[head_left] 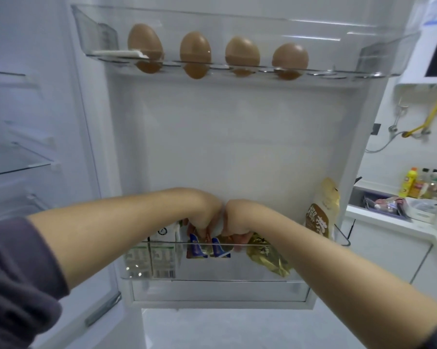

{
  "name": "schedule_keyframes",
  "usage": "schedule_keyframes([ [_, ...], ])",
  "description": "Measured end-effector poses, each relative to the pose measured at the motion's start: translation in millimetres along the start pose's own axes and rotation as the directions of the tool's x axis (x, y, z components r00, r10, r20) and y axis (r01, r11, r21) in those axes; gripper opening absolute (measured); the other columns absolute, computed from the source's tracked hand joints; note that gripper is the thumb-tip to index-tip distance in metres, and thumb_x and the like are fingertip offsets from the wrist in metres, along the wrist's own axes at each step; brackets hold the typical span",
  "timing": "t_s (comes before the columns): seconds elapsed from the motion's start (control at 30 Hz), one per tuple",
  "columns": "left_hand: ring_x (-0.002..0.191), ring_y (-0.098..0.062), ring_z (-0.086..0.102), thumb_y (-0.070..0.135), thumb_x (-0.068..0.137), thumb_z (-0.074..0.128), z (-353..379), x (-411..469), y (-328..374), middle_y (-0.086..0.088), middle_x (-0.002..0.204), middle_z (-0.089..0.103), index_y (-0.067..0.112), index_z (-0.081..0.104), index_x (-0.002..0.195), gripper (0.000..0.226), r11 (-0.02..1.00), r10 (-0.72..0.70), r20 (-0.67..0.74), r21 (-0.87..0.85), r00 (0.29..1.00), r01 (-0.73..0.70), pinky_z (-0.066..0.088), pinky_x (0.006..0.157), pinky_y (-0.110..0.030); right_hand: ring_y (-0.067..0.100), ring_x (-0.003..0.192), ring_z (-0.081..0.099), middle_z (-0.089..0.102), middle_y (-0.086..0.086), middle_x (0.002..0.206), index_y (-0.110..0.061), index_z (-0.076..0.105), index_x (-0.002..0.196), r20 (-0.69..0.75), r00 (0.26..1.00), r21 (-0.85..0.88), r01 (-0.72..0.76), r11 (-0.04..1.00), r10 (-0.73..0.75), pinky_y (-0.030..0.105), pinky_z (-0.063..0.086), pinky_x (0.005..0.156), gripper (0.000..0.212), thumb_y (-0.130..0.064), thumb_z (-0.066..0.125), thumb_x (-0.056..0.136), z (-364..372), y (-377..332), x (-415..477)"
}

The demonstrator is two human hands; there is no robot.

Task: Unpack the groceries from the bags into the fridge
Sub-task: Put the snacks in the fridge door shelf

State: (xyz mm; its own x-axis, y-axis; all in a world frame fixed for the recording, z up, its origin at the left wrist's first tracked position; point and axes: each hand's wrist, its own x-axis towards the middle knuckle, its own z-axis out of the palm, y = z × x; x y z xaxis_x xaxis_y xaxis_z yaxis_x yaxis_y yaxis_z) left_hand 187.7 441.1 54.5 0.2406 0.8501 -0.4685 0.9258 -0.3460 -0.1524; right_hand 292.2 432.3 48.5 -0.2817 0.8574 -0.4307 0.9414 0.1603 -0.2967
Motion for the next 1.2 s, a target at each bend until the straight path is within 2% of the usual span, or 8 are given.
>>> schedule_keyframes([
  [0.07, 0.081, -0.024, 0.060, 0.014, 0.093, 0.060, 1.5, -3.3, 1.8, -0.010, 0.095, 0.064, 0.005, 0.066, 0.110, 0.020, 0.999, -0.018, 0.005, 0.031, 1.000, 0.017, 0.050, 0.085, -0.035, 0.013, 0.044, 0.060, 0.072, 0.008, 0.066, -0.003, 0.061, 0.076, -0.042, 0.999, -0.144, 0.018, 0.989, -0.025, 0.027, 0.053, 0.065, 0.023, -0.018, 0.061, 0.094, -0.9, -1.6, -6.4],
  [0.2, 0.094, -0.023, 0.058, 0.034, 0.093, 0.063, -3.8, -17.7, 3.6, -0.006, 0.106, 0.063, 0.010, 0.065, 0.111, 0.031, 0.996, -0.040, -0.056, 0.073, 0.998, 0.044, 0.048, 0.080, -0.031, 0.022, 0.067, 0.061, 0.070, 0.008, 0.090, -0.001, 0.063, 0.118, -0.111, 0.990, -0.176, 0.062, 0.982, -0.082, 0.033, 0.057, 0.078, 0.027, -0.015, 0.060, 0.095, -6.3, 5.3, -5.9],
  [0.33, 0.099, -0.020, 0.059, 0.057, 0.079, 0.071, -7.1, -28.1, 9.5, 0.002, 0.109, 0.063, 0.015, 0.063, 0.110, 0.053, 0.999, -0.034, -0.018, 0.040, 0.999, 0.035, 0.046, 0.076, -0.028, 0.020, 0.080, 0.065, 0.070, 0.004, 0.104, -0.010, 0.061, 0.127, -0.058, 0.987, -0.281, 0.126, 0.951, -0.148, 0.029, 0.055, 0.073, 0.056, -0.030, 0.079, 0.077, -8.0, 6.8, -12.5],
  [0.4, 0.087, -0.018, 0.055, 0.050, 0.079, 0.074, -1.0, -22.2, 11.9, 0.008, 0.082, 0.058, 0.022, 0.057, 0.078, 0.033, 0.998, -0.032, -0.020, 0.059, 0.999, 0.033, 0.042, 0.071, -0.027, 0.021, 0.089, 0.065, 0.070, 0.003, 0.107, -0.014, 0.065, 0.117, -0.036, 0.986, -0.344, 0.140, 0.929, -0.162, 0.028, 0.053, 0.077, 0.051, -0.036, 0.082, 0.074, -3.1, 5.9, -11.0],
  [0.5, 0.080, -0.016, 0.053, 0.036, 0.078, 0.078, 4.6, -21.2, 13.3, 0.014, 0.067, 0.050, 0.032, 0.047, 0.063, 0.035, 0.992, -0.030, -0.029, 0.119, 0.999, 0.033, 0.043, 0.071, -0.026, 0.014, 0.062, 0.063, 0.067, -0.003, 0.068, -0.018, 0.068, 0.074, -0.011, 0.987, -0.294, 0.150, 0.944, -0.160, 0.022, 0.049, 0.059, 0.020, -0.032, 0.081, 0.076, 6.5, 5.4, -1.1],
  [0.67, 0.080, -0.017, 0.052, 0.037, 0.080, 0.076, 10.1, -21.2, 11.5, 0.008, 0.069, 0.051, 0.021, 0.059, 0.077, 0.024, 0.975, -0.094, -0.012, 0.203, 0.996, 0.094, 0.039, 0.057, -0.026, 0.020, 0.066, 0.061, 0.062, -0.001, 0.065, -0.016, 0.061, 0.065, -0.045, 0.986, -0.336, 0.136, 0.932, -0.160, 0.025, 0.051, 0.065, 0.029, -0.036, 0.077, 0.079, 8.8, 3.7, -0.9],
  [0.93, 0.085, -0.016, 0.055, 0.047, 0.078, 0.075, 12.2, -24.2, 11.6, 0.009, 0.086, 0.059, 0.025, 0.067, 0.111, 0.041, 0.988, -0.056, -0.033, 0.144, 0.998, 0.061, 0.041, 0.071, -0.026, 0.021, 0.073, 0.060, 0.062, 0.000, 0.072, -0.015, 0.064, 0.087, -0.029, 0.982, -0.360, 0.165, 0.918, -0.187, 0.025, 0.044, 0.057, 0.028, -0.037, 0.080, 0.078, 5.8, 4.1, 0.2],
  [1.2, 0.079, -0.015, 0.059, 0.037, 0.076, 0.079, 16.5, -17.6, 11.8, 0.014, 0.082, 0.065, 0.032, 0.064, 0.096, 0.025, 0.987, -0.038, -0.102, 0.153, 0.994, 0.053, 0.045, 0.071, -0.024, 0.023, 0.082, 0.055, 0.060, 0.003, 0.094, -0.015, 0.064, 0.120, -0.065, 0.974, -0.475, 0.161, 0.865, -0.217, 0.031, 0.044, 0.072, 0.051, -0.037, 0.080, 0.077, 11.7, 2.9, 4.2],
])
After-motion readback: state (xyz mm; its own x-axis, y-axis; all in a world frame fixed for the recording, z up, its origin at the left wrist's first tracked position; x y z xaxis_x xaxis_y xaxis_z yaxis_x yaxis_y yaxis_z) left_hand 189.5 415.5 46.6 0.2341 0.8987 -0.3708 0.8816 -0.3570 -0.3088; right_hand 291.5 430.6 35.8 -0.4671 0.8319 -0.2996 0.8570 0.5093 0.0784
